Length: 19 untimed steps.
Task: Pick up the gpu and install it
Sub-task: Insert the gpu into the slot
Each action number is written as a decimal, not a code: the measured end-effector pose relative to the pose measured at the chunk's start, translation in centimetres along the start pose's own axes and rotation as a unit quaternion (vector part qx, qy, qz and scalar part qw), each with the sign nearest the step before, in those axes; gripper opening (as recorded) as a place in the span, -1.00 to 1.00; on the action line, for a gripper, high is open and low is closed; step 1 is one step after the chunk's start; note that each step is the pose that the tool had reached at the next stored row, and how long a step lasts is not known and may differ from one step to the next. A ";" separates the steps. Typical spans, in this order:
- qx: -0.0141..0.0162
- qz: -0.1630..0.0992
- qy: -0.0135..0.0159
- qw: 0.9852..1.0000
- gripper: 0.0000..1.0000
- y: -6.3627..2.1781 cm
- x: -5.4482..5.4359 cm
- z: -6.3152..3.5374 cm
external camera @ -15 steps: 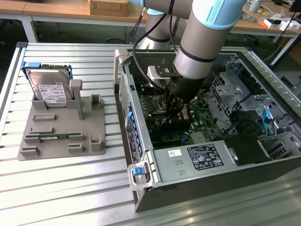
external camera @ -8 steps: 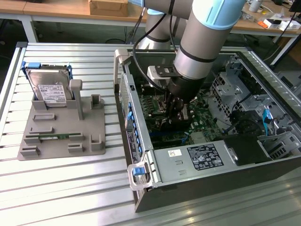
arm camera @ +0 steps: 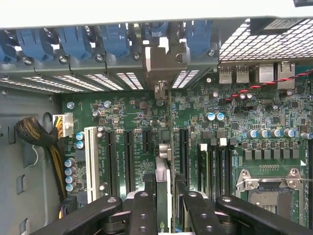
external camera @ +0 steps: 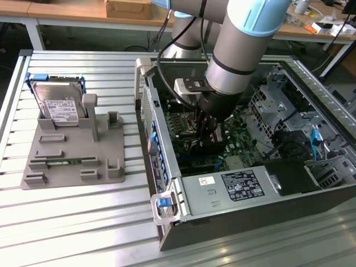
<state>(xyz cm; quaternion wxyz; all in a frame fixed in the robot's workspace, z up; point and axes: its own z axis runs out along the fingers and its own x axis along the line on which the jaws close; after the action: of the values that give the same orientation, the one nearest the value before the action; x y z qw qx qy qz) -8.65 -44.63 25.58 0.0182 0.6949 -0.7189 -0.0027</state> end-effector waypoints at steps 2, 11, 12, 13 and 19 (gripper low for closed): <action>0.000 0.000 0.000 1.000 -0.47 0.00 0.0 0.01; 0.000 0.000 -0.001 1.000 -0.47 0.02 0.0 -0.66; 0.000 0.000 -0.001 1.000 -0.47 0.02 0.0 -0.66; 0.000 0.000 -0.001 1.000 -0.47 0.02 0.0 -0.66; 0.000 -0.023 0.000 1.000 -0.47 0.03 0.0 -0.62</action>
<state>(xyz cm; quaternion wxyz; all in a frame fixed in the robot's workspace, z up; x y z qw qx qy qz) -8.66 -44.63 26.20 0.0178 0.7113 -0.7026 -0.0028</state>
